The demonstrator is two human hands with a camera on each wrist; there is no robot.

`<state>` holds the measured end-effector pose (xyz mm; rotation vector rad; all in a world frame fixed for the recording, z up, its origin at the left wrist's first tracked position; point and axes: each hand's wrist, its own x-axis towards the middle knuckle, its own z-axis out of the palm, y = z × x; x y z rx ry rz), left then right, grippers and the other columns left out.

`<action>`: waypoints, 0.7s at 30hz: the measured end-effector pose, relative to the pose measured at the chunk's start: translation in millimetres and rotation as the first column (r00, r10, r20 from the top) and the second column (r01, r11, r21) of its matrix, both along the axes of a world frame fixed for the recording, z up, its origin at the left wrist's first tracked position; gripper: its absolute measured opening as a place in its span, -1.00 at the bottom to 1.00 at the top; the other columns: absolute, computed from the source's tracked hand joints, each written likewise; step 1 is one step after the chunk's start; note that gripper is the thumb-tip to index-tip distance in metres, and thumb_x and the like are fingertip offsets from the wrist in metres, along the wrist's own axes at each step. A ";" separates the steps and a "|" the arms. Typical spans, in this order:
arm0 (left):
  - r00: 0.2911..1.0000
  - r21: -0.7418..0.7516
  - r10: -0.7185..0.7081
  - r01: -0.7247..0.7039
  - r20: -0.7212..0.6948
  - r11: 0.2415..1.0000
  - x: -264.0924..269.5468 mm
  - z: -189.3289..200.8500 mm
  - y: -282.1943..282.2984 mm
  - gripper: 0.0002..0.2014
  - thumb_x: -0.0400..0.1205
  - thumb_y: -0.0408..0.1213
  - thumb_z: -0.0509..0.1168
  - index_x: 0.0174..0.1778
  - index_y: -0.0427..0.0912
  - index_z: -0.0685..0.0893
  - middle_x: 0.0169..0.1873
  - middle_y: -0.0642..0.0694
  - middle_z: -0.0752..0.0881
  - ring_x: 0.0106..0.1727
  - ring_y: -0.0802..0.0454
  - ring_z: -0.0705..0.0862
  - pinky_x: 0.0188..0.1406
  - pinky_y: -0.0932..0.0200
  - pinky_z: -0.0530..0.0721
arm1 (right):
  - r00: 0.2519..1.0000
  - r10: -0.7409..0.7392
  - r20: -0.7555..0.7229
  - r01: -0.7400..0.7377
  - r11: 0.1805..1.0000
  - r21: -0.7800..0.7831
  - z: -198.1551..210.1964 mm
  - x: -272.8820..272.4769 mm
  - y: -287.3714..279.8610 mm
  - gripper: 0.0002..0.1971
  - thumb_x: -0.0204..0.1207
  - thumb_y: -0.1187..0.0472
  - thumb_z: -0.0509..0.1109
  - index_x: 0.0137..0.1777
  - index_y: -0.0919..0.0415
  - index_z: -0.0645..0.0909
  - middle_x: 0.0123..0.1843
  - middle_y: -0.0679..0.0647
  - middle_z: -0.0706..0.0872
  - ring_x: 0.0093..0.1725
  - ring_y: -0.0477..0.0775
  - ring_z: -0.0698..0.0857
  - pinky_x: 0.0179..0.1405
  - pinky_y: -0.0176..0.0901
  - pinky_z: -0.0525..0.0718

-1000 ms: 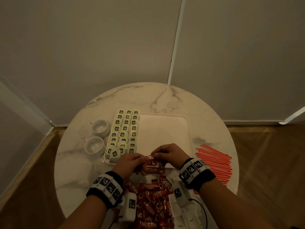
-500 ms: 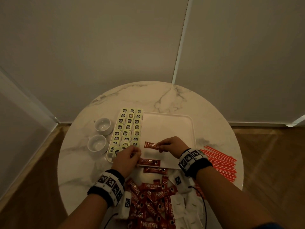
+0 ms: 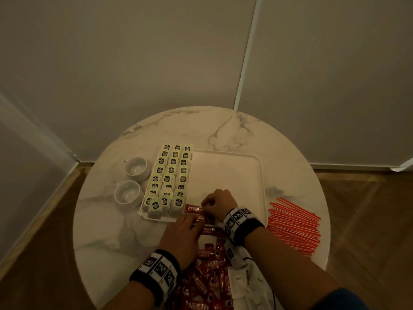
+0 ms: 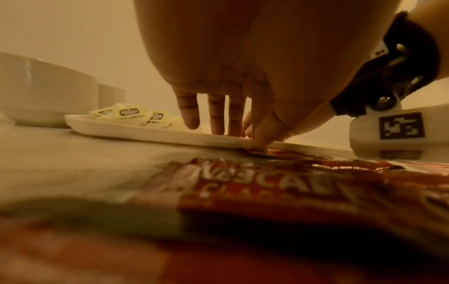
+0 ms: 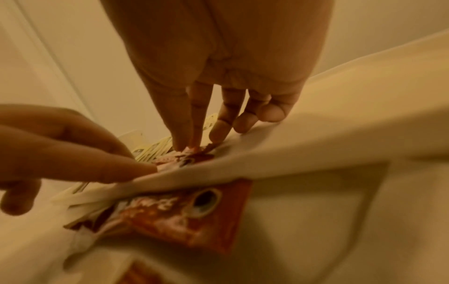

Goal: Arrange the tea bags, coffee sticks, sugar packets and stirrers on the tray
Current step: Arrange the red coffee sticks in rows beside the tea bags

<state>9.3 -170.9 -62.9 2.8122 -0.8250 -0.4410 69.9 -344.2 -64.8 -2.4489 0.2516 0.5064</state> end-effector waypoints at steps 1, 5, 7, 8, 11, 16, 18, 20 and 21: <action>1.000 0.001 -0.009 0.009 0.010 1.000 -0.1 0.9 -0.8 -0.51 0.58 -0.13 0.21 0.48 0.07 0.47 0.39 -0.03 0.50 0.39 -0.08 0.49 0.18 -0.05 0.60 | 1.000 0.019 0.012 -0.019 1.000 -0.012 0.9 -0.2 1.0 -0.84 0.41 0.06 0.45 -0.06 -0.08 0.81 0.02 0.03 0.72 0.03 0.04 0.69 0.11 -0.07 0.73; 1.000 -0.007 -0.019 0.019 0.020 1.000 0.9 3.5 -1.4 -0.50 0.59 -0.14 0.16 0.51 0.07 0.42 0.42 0.00 0.44 0.42 -0.05 0.43 0.22 0.00 0.51 | 0.994 0.105 0.025 -0.103 0.992 -0.069 0.8 -1.2 3.9 -0.83 0.51 0.07 0.40 0.01 -0.06 0.79 0.10 0.03 0.65 0.20 0.09 0.56 0.25 0.02 0.62; 1.000 -0.012 -0.012 0.012 0.005 1.000 0.7 4.0 -1.7 -0.50 0.58 -0.15 0.17 0.50 0.07 0.43 0.42 0.01 0.44 0.41 -0.05 0.44 0.21 0.01 0.51 | 0.993 0.119 0.017 -0.118 0.990 -0.076 0.6 -1.0 4.5 -0.84 0.51 0.08 0.40 0.02 -0.06 0.78 0.10 0.03 0.63 0.20 0.10 0.56 0.25 0.01 0.61; 1.000 -0.008 -0.011 0.011 0.000 1.000 0.5 3.3 -1.6 -0.49 0.58 -0.15 0.17 0.51 0.08 0.41 0.43 0.01 0.42 0.42 -0.04 0.42 0.23 0.02 0.50 | 0.992 0.127 0.015 -0.126 0.989 -0.079 0.7 -0.6 4.8 -0.84 0.51 0.09 0.40 0.02 -0.07 0.78 0.10 0.02 0.63 0.21 0.09 0.56 0.24 -0.01 0.61; 1.000 -0.006 -0.013 0.013 0.008 1.000 1.0 1.9 -1.0 -0.46 0.58 -0.15 0.15 0.54 0.07 0.37 0.47 0.01 0.38 0.45 -0.03 0.37 0.29 0.05 0.46 | 0.990 0.140 0.012 -0.139 0.987 -0.082 2.2 -0.5 4.8 -0.84 0.50 0.09 0.41 0.03 -0.07 0.78 0.10 0.01 0.64 0.19 0.07 0.58 0.23 -0.03 0.62; 1.000 -0.011 0.001 -0.001 -0.004 1.000 -0.3 1.0 0.7 -0.43 0.58 -0.15 0.16 0.56 0.05 0.32 0.49 -0.01 0.36 0.47 -0.03 0.36 0.37 0.05 0.44 | 0.989 0.145 0.023 -0.142 0.987 -0.080 3.7 -1.3 4.3 -0.83 0.50 0.13 0.42 0.03 -0.04 0.79 0.09 0.01 0.71 0.10 0.04 0.66 0.14 -0.10 0.68; 1.000 -0.008 -0.003 0.003 0.000 1.000 -1.0 -1.3 1.4 -0.40 0.57 -0.14 0.17 0.59 0.06 0.27 0.51 -0.03 0.34 0.48 -0.05 0.35 0.39 0.03 0.43 | 0.989 0.146 0.025 -0.143 0.986 -0.084 4.1 -1.3 4.3 -0.83 0.49 0.13 0.42 0.02 -0.04 0.79 0.08 0.00 0.71 0.09 0.03 0.67 0.13 -0.10 0.69; 1.000 0.001 -0.011 0.011 0.003 1.000 -1.4 -3.3 2.5 -0.37 0.56 -0.12 0.18 0.60 0.07 0.24 0.52 -0.06 0.33 0.50 -0.07 0.33 0.40 0.01 0.42 | 0.989 0.148 0.023 -0.146 0.985 -0.092 4.2 -1.0 5.0 -0.85 0.48 0.10 0.42 -0.01 -0.04 0.79 0.05 -0.01 0.72 0.06 0.02 0.68 0.10 -0.09 0.71; 1.000 0.006 -0.015 0.015 0.005 1.000 -1.4 -4.1 2.6 -0.37 0.56 -0.11 0.19 0.60 0.06 0.25 0.53 -0.07 0.32 0.51 -0.08 0.33 0.40 0.00 0.42 | 0.989 0.148 0.024 -0.145 0.985 -0.094 4.0 -0.8 5.6 -0.86 0.46 0.06 0.43 -0.03 -0.03 0.79 0.02 -0.02 0.72 0.04 0.01 0.69 0.08 -0.08 0.72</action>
